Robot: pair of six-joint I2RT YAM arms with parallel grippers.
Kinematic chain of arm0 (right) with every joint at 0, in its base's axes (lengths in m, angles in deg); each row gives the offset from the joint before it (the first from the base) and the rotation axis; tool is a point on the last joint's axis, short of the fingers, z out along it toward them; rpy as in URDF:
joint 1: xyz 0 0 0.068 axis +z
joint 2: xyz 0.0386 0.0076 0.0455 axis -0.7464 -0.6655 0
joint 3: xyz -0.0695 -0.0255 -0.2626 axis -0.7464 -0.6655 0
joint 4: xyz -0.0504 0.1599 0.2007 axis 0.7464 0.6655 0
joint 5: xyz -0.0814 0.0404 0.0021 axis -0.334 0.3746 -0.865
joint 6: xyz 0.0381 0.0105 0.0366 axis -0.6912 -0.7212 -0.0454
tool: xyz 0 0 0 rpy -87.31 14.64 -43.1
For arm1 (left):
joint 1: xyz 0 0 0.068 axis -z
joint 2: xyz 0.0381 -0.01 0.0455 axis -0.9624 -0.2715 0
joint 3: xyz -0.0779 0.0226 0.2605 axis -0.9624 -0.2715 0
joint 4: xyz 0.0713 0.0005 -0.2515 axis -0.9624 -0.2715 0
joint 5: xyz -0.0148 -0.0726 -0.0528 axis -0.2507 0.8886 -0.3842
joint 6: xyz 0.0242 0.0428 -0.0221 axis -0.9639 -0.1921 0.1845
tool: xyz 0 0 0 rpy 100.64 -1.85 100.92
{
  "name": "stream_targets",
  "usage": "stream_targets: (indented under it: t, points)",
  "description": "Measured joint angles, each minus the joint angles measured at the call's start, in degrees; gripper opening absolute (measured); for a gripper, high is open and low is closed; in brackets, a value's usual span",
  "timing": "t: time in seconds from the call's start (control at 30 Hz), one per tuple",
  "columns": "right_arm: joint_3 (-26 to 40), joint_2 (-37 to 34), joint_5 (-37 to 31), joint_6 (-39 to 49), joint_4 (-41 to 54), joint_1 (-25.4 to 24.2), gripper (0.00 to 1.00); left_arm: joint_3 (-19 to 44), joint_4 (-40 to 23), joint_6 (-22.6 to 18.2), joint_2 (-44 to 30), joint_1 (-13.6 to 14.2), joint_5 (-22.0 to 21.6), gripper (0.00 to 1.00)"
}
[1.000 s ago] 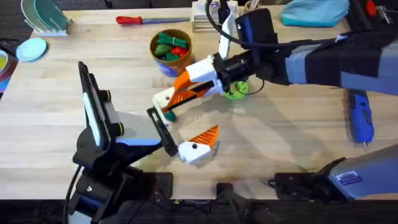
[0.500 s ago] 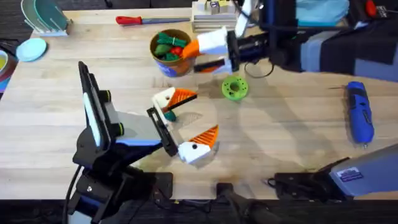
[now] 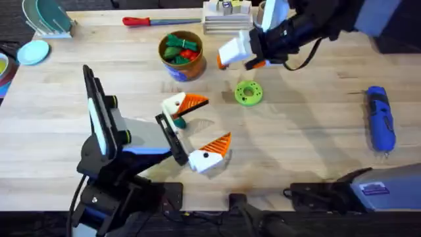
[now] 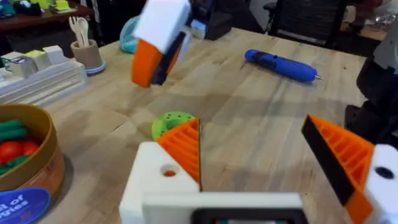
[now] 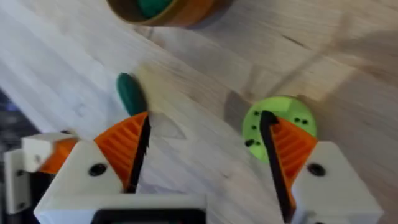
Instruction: Pick up the gripper from the table and insert it into the empty holder that is missing its gripper. Then pick up a screw, insert it into the mounting hole, and use the screwdriver to tighten it. Finally, clean up the table by picking up the vegetable and placing it into the bucket.
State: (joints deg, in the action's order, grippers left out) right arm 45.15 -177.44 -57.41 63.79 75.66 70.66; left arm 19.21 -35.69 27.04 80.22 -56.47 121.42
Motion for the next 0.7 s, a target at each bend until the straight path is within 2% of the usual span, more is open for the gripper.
stream_targets:
  t: [0.17,0.27,0.33,0.47,0.7]
  points:
    - [1.48,1.05,-17.85,7.78,9.06,5.9,0.994,0.0,0.0,-0.01,0.0,0.0,0.18,0.993]
    - [1.48,0.12,-23.36,9.72,10.37,8.76,0.994,0.0,-0.02,-0.01,0.0,0.0,0.36,0.993]
    - [1.48,-0.55,-25.56,10.52,10.64,9.86,0.992,0.0,-0.02,-0.01,0.0,0.0,0.42,0.993]
    - [1.48,-1.5,-28.09,11.35,12.02,10.5,0.84,0.0,-0.02,-0.01,0.0,0.0,0.58,0.993]
    - [1.34,-4.22,-29.58,11.52,12.08,12.0,0.656,0.0,-0.02,-0.01,0.0,0.0,0.6,0.993]
